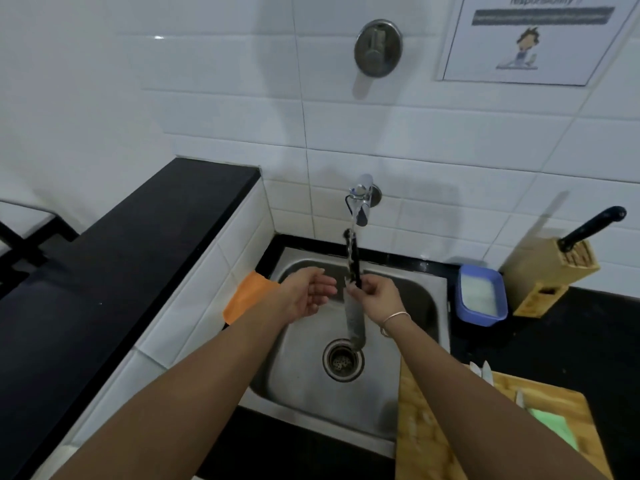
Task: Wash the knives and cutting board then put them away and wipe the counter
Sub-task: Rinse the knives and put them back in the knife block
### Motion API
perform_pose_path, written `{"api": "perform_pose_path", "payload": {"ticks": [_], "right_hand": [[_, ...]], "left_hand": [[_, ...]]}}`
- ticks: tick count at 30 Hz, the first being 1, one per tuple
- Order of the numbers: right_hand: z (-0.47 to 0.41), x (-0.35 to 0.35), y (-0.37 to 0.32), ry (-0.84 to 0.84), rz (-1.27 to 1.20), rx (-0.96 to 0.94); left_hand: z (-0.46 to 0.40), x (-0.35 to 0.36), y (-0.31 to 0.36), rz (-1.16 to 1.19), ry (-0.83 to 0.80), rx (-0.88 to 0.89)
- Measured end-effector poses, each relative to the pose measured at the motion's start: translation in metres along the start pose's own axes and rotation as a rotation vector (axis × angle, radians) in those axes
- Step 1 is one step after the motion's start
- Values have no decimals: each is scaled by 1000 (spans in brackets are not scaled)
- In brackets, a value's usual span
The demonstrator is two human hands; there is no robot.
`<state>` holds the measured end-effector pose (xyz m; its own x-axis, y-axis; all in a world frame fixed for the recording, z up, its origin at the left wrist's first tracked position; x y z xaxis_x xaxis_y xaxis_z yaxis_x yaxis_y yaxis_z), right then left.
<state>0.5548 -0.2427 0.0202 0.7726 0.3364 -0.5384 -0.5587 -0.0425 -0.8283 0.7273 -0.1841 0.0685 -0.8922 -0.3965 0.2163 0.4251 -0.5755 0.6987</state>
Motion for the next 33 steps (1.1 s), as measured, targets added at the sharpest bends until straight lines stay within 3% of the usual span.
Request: {"api": "perform_pose_path", "payload": {"ticks": [5,12,22,29,33], "right_hand": [[-11,10,4,-25,-251,87],[-8,18,0,-78,-196,12],[-18,8,-11,-59,-194,-46],[-25,1,-30,-39,-151,-88],[-27,1,-36,0,-122,-107]], "left_hand": [[1,9,20,-58,26,156],[-4,20,28,-187,-5,343],[-3,33,32,-247,-85,457],[0,37,49,-328,-7,624],[2,44,55,-450,173,720]]}}
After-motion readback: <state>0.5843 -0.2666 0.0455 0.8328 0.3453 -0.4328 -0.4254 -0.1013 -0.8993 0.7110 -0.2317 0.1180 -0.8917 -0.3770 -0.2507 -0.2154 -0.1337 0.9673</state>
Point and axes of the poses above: each hand's wrist, its own z-axis away from the middle knuckle, its own x-axis out of the palm, y = z × x, the point moved 2 cm from there along -z, towards the middle knuckle, and after that the axes turned 11 degrees about z, right-handed, at the moved point
